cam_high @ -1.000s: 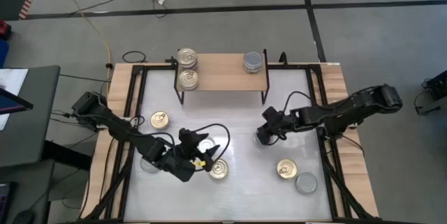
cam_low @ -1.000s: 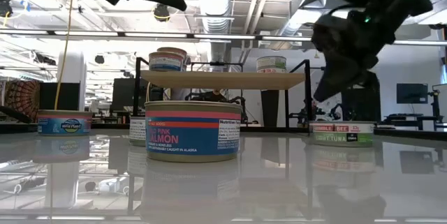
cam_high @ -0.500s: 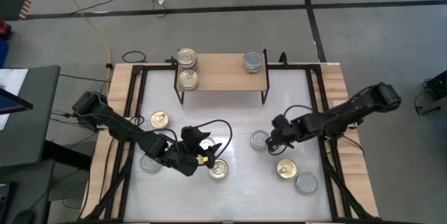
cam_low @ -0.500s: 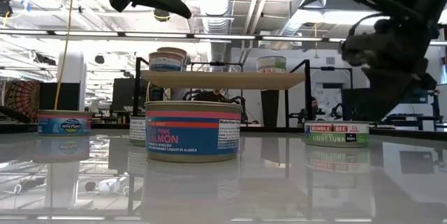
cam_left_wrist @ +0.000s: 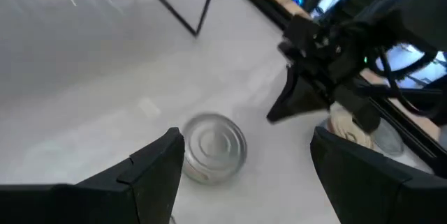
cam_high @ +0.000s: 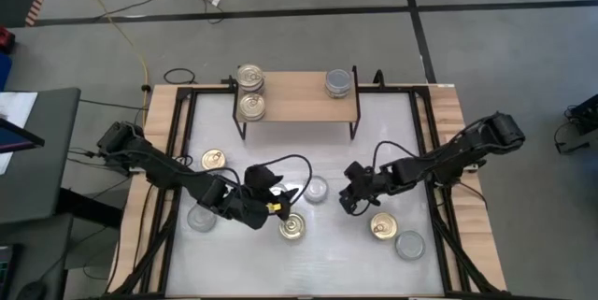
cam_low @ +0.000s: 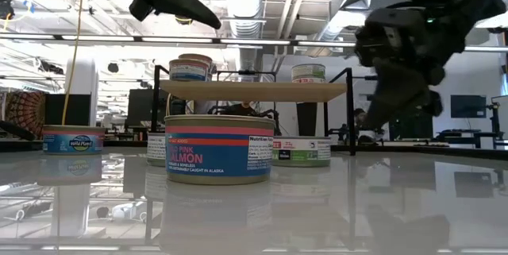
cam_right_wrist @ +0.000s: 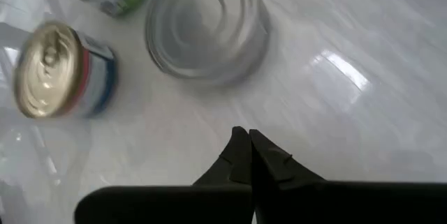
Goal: Stack canned seafood by type on shelf
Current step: Put the green white tuna can on the shelf aligned with the stacked green white tuna cans
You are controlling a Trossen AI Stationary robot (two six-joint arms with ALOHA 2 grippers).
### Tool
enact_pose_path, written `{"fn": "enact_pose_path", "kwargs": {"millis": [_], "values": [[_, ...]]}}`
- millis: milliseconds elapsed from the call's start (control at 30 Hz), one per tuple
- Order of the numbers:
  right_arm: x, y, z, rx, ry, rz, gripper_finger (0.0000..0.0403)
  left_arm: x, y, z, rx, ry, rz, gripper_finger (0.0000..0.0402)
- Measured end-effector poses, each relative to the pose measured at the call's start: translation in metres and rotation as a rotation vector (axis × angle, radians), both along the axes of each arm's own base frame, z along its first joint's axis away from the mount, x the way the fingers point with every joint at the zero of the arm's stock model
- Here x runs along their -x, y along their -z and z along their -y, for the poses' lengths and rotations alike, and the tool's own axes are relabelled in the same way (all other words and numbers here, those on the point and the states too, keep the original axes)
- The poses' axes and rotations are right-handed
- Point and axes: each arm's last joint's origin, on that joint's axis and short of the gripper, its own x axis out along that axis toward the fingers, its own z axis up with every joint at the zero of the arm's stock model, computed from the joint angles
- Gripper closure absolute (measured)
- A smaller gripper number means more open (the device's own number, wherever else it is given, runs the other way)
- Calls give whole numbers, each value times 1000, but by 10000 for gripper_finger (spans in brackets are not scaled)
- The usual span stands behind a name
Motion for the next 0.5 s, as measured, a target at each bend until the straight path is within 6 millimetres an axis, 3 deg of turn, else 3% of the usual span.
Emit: {"fn": "enact_pose_path", "kwargs": {"millis": [500], "values": [[7,-2,-12,-9,-32,-16,356,-23,12,-49,243,46,-67,105]]}}
